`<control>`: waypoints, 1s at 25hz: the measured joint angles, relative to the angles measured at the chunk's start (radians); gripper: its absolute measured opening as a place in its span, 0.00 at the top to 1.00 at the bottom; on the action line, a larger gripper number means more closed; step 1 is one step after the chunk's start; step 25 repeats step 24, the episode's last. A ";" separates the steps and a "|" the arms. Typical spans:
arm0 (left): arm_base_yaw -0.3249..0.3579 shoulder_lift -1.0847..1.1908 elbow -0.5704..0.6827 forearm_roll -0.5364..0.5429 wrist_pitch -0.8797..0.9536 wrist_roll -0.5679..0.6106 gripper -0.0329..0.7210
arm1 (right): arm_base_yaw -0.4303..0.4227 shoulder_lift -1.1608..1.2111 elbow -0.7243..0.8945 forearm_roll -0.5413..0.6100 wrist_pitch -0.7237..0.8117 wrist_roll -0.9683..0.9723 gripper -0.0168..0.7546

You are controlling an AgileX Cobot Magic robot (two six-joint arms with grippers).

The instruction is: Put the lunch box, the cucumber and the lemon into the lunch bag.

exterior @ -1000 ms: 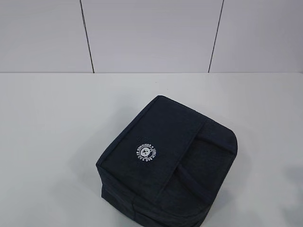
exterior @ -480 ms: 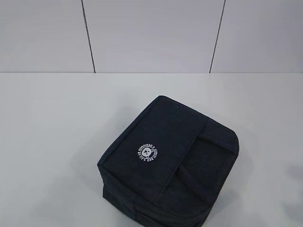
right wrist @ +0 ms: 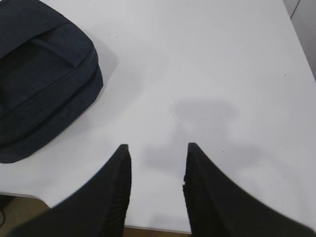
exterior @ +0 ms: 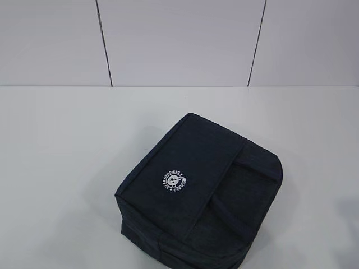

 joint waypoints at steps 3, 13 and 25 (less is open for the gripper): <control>0.000 0.000 0.000 0.000 0.000 0.000 0.64 | 0.017 0.000 0.000 0.000 0.000 0.000 0.61; 0.000 0.000 0.000 0.000 0.000 0.000 0.64 | 0.019 0.000 0.000 0.000 0.000 0.000 0.61; 0.000 0.000 0.000 0.000 0.000 0.000 0.64 | 0.019 0.000 0.000 0.000 0.000 0.000 0.61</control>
